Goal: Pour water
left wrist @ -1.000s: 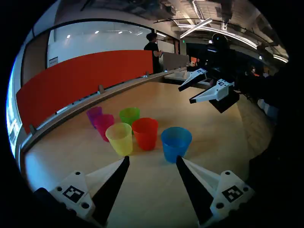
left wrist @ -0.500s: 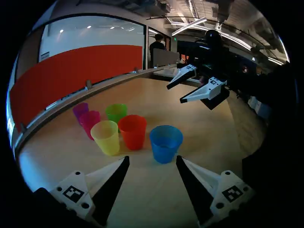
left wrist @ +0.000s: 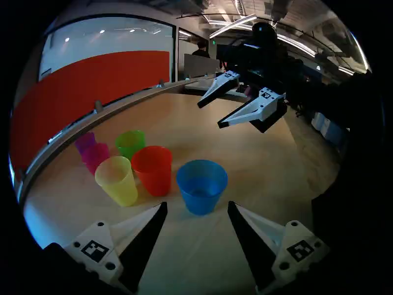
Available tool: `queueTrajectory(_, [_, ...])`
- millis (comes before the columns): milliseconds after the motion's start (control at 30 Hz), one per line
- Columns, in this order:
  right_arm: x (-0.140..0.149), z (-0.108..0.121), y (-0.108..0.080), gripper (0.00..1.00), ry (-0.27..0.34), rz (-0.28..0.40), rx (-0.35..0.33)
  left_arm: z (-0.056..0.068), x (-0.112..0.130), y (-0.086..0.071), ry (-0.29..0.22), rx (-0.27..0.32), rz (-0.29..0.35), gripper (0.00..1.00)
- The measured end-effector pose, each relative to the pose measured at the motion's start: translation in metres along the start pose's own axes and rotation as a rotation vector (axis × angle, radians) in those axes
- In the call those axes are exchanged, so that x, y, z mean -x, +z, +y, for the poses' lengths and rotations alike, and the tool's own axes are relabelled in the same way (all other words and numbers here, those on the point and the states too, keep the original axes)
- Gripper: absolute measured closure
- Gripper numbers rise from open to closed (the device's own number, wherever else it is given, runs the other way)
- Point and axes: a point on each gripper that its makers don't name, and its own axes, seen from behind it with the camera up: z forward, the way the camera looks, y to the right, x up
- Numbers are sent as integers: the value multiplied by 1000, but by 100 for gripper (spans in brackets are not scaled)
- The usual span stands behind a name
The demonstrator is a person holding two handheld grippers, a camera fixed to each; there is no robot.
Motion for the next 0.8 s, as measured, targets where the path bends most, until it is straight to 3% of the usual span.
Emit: queueTrajectory(800, [8,5,4,0,-15,-13,-3,3,-4,40,17,34,-22,9])
